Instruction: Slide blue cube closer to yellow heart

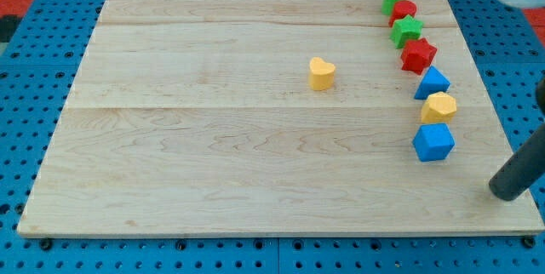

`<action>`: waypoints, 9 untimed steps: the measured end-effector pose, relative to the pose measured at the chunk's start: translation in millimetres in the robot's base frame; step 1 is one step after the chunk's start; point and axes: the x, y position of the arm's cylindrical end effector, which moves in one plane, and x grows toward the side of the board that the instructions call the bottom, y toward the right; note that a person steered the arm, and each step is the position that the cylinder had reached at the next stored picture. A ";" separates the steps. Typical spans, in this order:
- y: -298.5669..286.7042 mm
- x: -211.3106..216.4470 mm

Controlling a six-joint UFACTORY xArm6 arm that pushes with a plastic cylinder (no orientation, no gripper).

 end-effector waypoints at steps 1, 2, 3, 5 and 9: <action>3.4 -14.6; 11.5 -15.0; 7.0 -18.2; -73.2 -82.3; -135.1 -87.5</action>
